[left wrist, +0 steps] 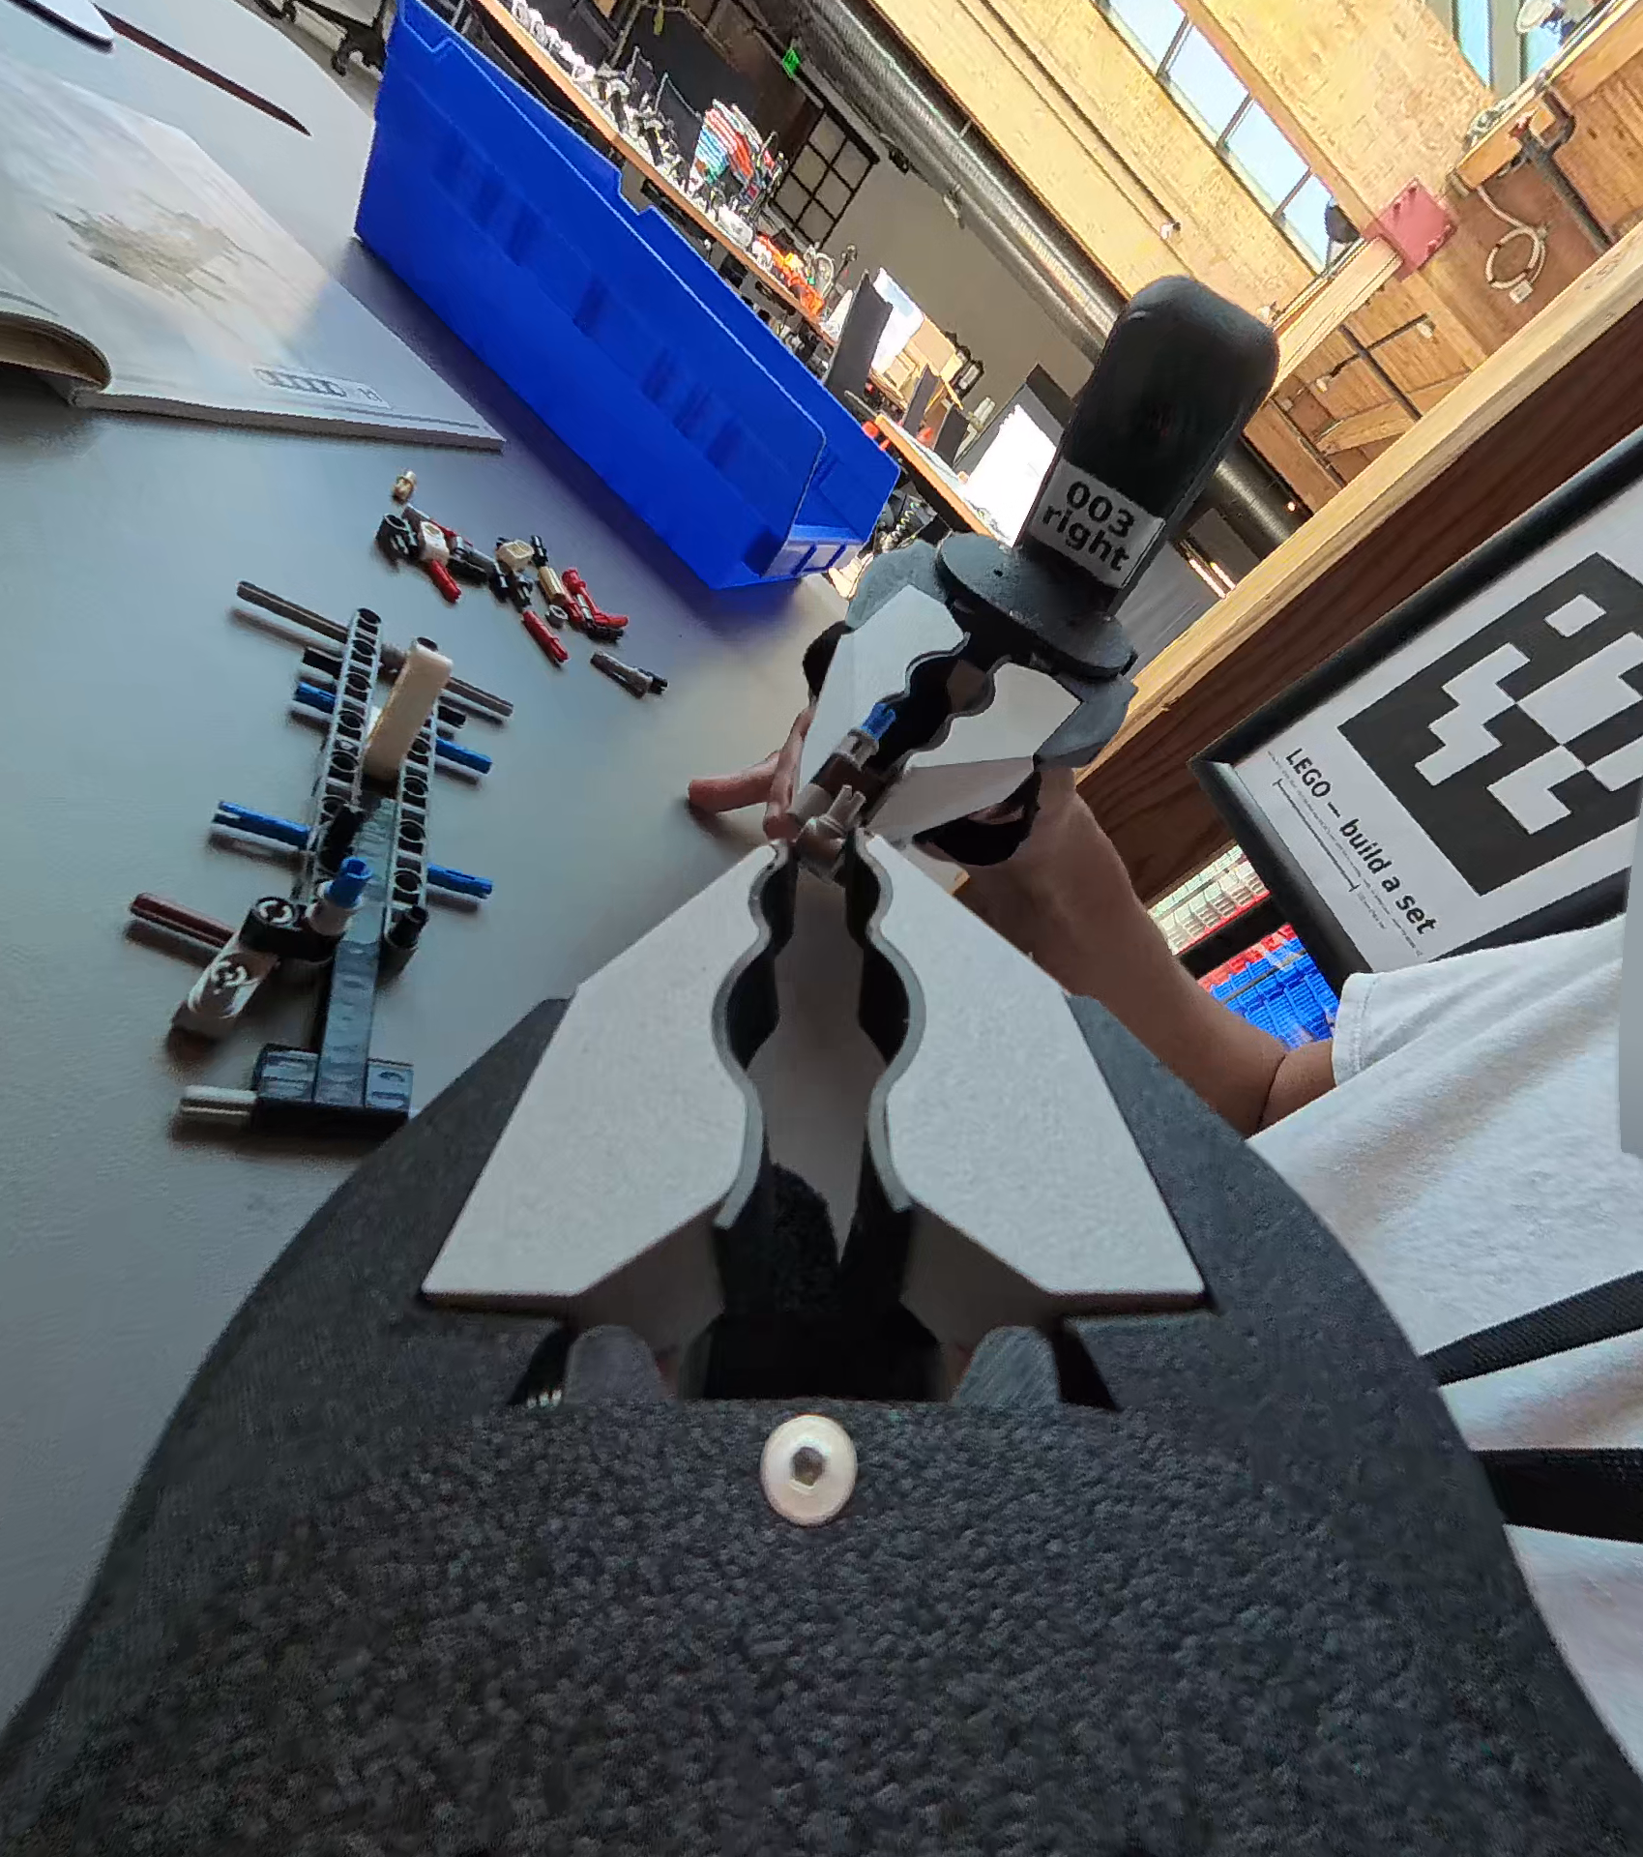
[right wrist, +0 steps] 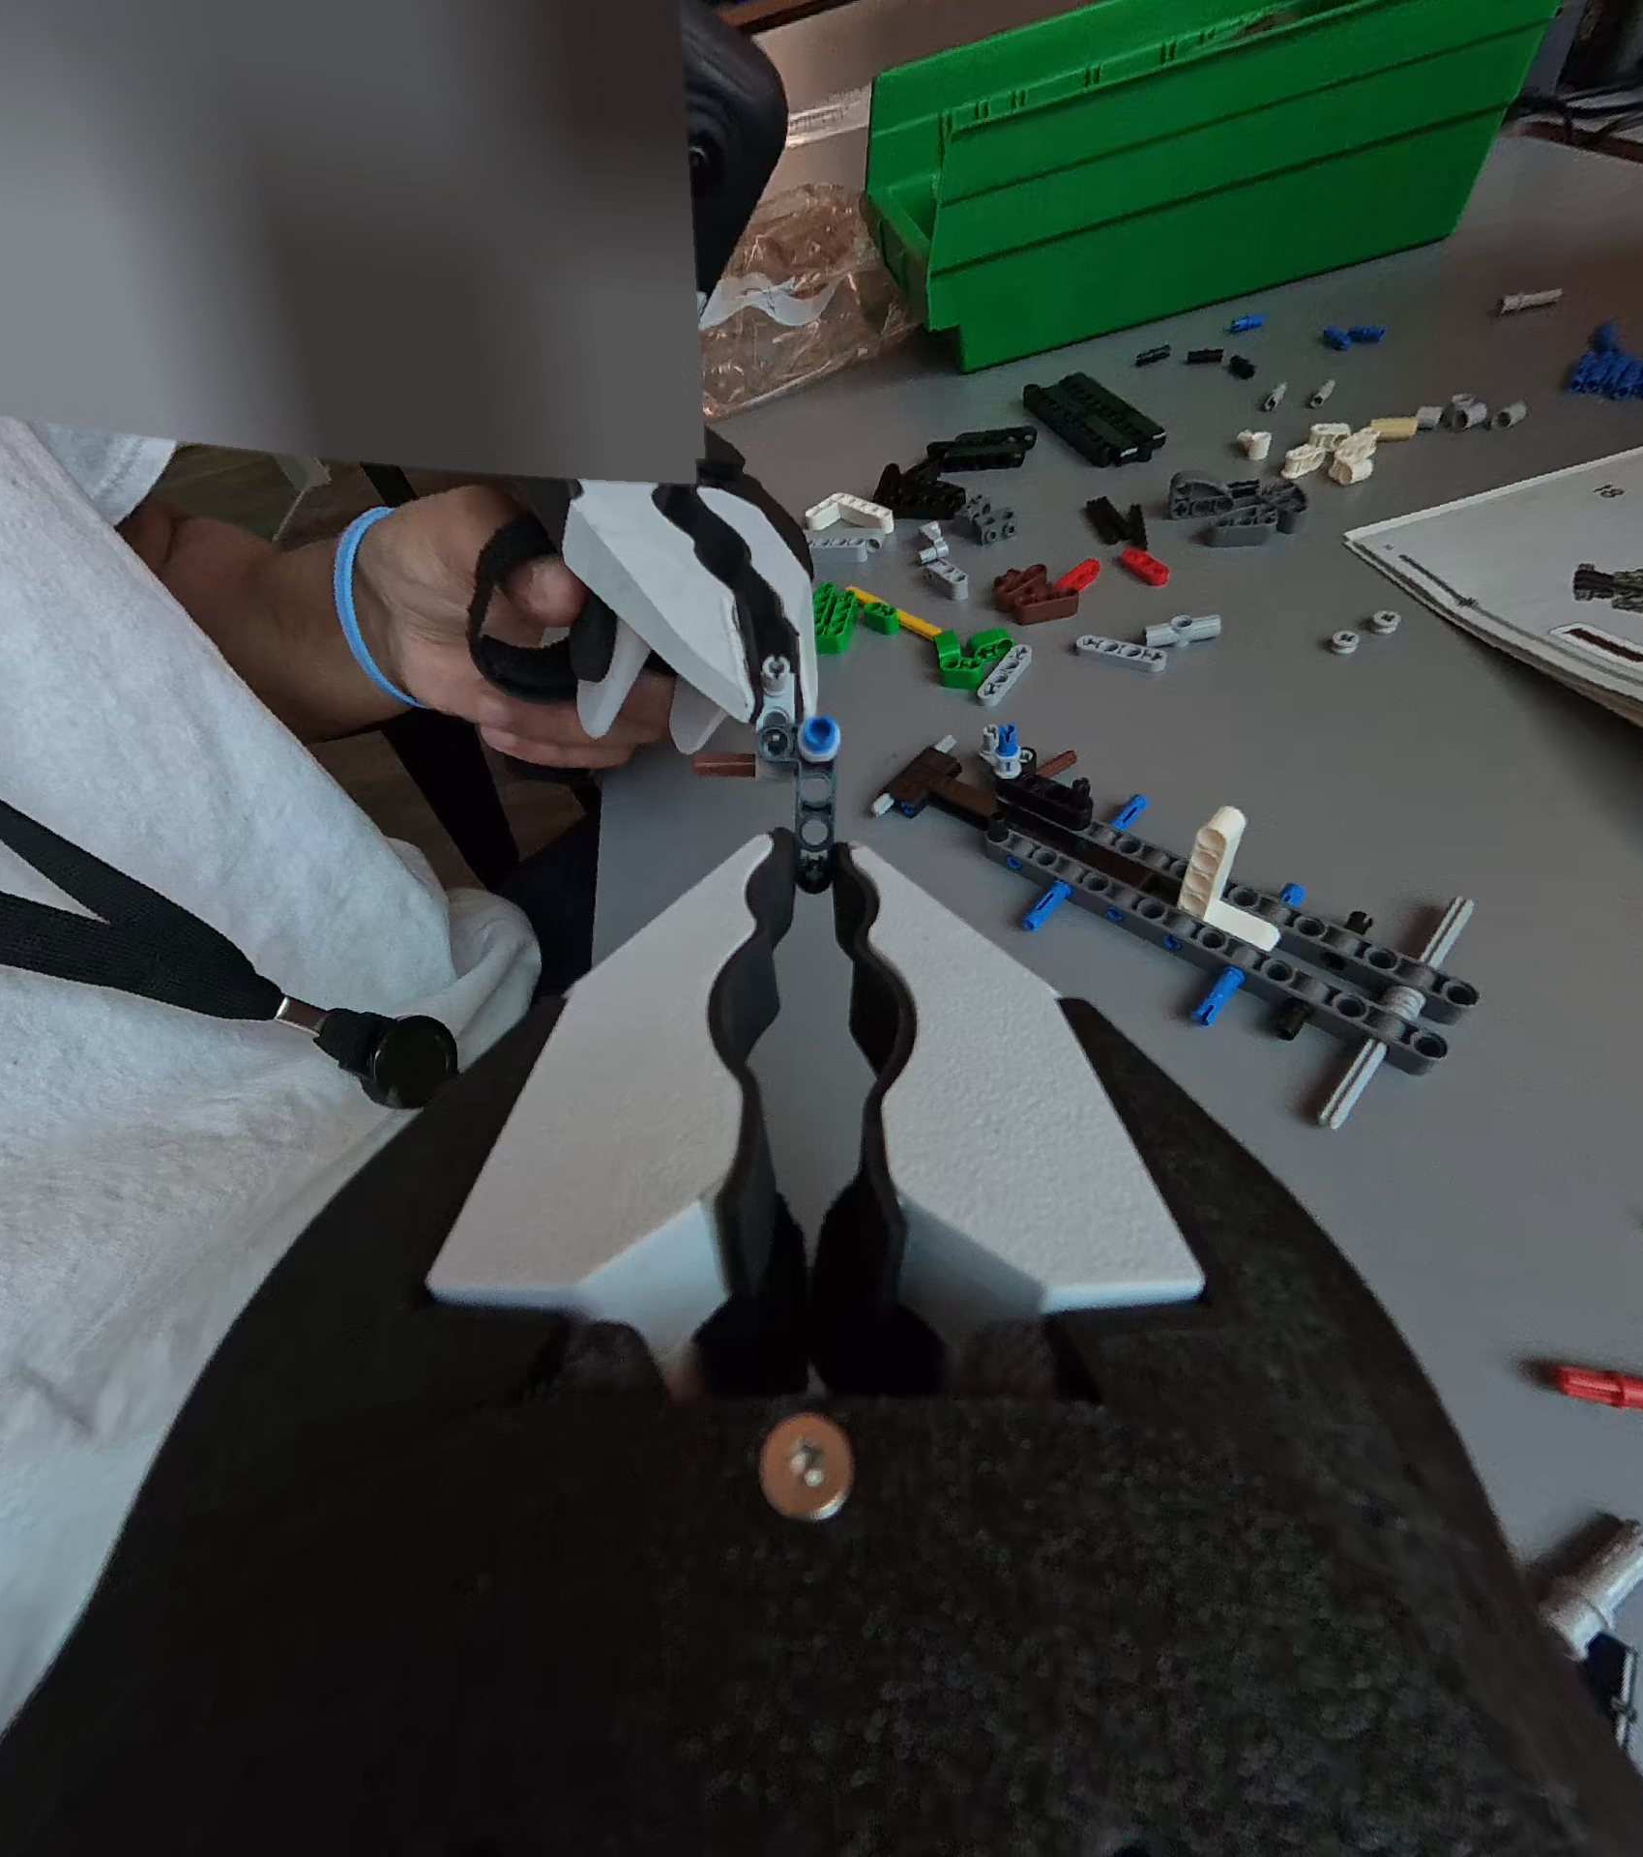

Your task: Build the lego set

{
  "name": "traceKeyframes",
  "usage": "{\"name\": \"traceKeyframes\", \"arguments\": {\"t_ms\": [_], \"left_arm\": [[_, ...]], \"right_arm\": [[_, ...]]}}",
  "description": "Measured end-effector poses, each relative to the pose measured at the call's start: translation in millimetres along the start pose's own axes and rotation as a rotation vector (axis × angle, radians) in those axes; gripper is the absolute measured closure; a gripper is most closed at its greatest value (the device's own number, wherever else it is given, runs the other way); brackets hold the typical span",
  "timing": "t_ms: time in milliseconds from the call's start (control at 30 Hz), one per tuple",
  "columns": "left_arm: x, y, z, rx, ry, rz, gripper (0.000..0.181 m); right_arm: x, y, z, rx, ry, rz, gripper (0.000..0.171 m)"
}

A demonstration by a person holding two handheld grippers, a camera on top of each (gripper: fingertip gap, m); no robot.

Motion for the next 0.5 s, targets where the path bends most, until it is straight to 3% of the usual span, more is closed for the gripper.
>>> {"name": "traceKeyframes", "arguments": {"t_ms": [233, 500], "left_arm": [[-4, 4, 4, 0.131, 0.158, -0.022, 0.174], [4, 14, 19, 0.364, 0.297, -0.183, 0.173]], "right_arm": [[5, 4, 4, 0.191, -0.045, 0.01, 0.167], [2, 20, 29, 0.347, -0.029, 0.041, 0.167]]}}
Point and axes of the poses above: each gripper's, where its closed fingertips meet, y out along the fingers, z out of its underside, x = y × z across the jaws, the point moved 7 cm from there along -y, back along the fingers, and after that the axes turned 1 degree about -x, right-handed, at the moved point
